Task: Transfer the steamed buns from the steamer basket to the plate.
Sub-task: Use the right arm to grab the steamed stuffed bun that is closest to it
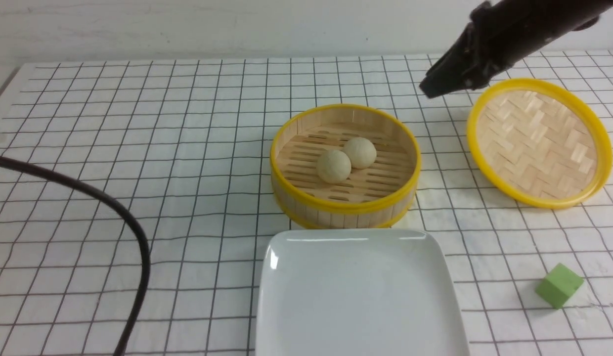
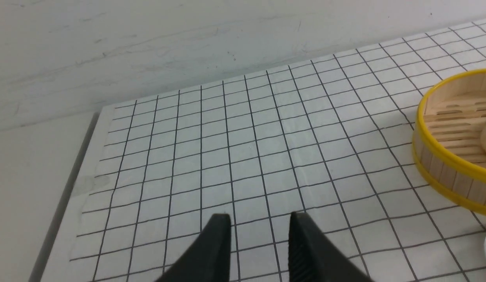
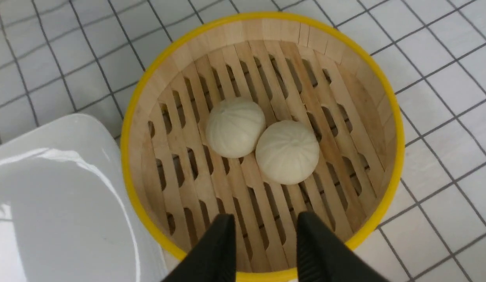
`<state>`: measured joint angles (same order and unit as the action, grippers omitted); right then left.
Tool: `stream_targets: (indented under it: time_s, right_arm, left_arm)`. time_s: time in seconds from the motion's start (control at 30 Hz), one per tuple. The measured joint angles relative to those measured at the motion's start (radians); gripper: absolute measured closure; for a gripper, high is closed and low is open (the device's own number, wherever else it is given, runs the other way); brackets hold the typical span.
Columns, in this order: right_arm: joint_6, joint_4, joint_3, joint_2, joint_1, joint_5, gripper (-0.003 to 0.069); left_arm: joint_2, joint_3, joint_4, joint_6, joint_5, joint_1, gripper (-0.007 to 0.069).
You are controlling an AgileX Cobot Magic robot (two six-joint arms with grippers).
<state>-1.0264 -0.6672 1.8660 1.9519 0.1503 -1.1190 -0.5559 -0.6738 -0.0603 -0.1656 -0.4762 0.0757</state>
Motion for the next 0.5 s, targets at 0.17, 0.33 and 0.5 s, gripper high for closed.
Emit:
stream_targets:
  time_s: [0.17,0.33,0.5]
  right_arm:
    - [0.05,0.053,0.015,0.059,0.059,0.078,0.0417]
    - [0.059,0.076,0.017,0.12,0.092,0.152,0.0417]
    - [0.054,0.086,0.017,0.182,0.107,0.228,0.0417]
  left_arm:
    - [-0.039,0.0,0.0,0.0,-0.001,0.0,0.0384]
    - [-0.076,0.0,0.0,0.0,-0.002,0.0,0.0384]
    - [-0.084,0.0,0.0,0.0,0.002,0.0,0.0382]
